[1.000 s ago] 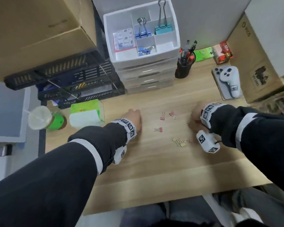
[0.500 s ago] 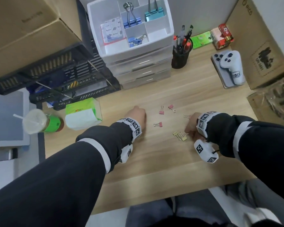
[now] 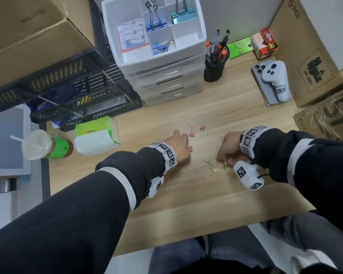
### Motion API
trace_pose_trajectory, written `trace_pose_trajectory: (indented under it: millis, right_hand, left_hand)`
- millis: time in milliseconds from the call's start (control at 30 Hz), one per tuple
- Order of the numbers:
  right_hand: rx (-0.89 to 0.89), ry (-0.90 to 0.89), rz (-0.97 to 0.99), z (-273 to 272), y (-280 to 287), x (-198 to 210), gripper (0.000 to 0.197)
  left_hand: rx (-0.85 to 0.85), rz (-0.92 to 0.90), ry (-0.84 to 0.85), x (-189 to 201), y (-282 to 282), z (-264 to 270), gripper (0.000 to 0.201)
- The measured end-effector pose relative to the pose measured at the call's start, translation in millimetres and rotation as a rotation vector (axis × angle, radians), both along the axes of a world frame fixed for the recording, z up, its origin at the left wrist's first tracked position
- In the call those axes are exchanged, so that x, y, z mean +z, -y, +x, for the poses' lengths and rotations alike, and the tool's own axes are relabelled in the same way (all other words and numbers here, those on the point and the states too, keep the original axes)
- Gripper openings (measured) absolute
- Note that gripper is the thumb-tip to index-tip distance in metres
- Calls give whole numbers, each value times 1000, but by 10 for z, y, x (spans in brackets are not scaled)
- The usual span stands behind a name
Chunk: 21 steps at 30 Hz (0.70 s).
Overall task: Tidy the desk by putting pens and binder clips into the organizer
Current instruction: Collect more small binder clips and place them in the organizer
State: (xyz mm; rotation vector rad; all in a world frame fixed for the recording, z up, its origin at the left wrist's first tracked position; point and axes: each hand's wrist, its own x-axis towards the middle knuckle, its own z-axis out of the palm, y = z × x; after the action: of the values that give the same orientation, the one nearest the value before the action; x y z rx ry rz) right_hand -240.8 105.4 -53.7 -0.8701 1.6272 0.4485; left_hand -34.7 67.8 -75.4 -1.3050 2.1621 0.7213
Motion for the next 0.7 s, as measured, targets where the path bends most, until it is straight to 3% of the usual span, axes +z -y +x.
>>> trace_pose_trajectory:
  millis: [133,267,400,467,567,633,700]
  right_hand:
    - [-348,214,46,-243,6,5,35]
    - [-820,390,-107,-414,48,-40,18]
    - [-971,430,-120,-475,121,-65,25]
    - [-962,445,-167,-460,126,-42,17]
    - [-887,365,-267,-457,109,-99,20]
    - [-591,147,-409,-440,98,-113,12]
    - [-240,-54,-519,-415,83,-144,23]
  left_hand:
    - [-96,-19,-79,-38,-7,-12,29]
    - [-122,-61,-39,-84,-1,-65,41]
    - [-178,-81,23,-109,11,-145,36]
    - [-212,-113,43,-134,-17,-169,33]
    - [-192,-168,36,-146,-55,-178,44]
    - [-136,-151,-2,-125,-42,-155,51]
    - [-59,-115,-30,-93,0,-115,45]
